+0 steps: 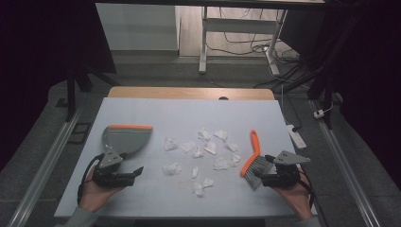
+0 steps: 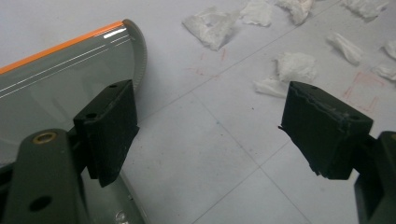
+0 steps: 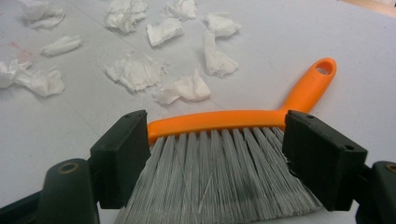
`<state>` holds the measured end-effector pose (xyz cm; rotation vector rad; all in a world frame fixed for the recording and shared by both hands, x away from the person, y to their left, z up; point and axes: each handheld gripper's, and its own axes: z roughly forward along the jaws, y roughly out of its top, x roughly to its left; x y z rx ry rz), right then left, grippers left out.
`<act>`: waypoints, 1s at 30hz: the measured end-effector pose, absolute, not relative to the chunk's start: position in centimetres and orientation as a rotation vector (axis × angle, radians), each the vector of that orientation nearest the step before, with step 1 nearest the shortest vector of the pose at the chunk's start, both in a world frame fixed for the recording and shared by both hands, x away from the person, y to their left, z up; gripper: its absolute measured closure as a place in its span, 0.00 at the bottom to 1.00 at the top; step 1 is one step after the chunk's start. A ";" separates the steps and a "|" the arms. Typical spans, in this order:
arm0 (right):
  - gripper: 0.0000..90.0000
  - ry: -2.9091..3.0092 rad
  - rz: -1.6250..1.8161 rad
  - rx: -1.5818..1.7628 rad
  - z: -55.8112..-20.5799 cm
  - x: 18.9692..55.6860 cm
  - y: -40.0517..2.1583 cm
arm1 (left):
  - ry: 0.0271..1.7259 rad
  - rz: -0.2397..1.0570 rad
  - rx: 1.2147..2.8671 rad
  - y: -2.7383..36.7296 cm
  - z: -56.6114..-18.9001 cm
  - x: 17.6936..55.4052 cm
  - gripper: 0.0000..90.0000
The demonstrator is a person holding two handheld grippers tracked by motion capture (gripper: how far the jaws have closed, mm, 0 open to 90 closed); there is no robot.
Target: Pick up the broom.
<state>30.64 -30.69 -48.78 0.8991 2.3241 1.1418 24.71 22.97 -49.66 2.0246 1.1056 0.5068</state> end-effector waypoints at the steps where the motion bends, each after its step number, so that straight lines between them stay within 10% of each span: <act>1: 0.27 2.323 1.152 0.904 -48.8 30.7 -30.7 | 1.107 0.505 2.023 23.0 -49.7 24.7 0.22; 30: 0.31 2.365 0.856 1.189 -44.3 34.9 -27.0 | 1.130 0.505 2.026 22.8 -49.9 24.9 0.22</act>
